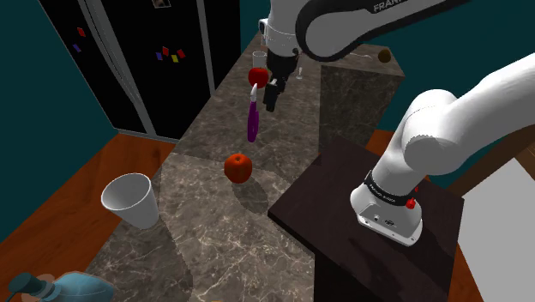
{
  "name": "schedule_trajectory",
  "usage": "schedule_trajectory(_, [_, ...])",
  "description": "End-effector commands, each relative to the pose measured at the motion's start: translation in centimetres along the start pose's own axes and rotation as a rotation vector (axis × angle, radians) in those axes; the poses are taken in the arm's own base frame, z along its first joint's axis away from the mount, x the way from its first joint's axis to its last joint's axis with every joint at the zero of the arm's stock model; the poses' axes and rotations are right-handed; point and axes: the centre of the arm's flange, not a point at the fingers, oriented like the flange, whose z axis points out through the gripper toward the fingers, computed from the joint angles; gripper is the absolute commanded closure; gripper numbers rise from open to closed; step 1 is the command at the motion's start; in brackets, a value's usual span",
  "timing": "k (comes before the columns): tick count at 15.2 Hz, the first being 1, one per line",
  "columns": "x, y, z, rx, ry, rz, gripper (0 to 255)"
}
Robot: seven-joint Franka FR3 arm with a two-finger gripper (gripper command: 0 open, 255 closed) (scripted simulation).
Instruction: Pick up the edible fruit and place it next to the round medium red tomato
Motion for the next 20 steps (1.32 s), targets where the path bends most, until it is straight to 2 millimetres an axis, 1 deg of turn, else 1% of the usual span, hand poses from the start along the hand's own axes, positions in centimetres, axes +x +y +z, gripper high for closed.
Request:
schedule_trajectory(1, [0.9,-1.5,1.9,0.000,0.012,-0.039,0])
schedule_trajectory(13, [4.4,-10.9,13.9,-0.006,0.065,-0.266,0])
schedule_trajectory(14, [4.5,-11.4,14.4,-0.006,0.067,-0.276,0])
schedule_trajectory(20, [4.8,-11.4,17.6,-0.006,0.067,-0.276,0])
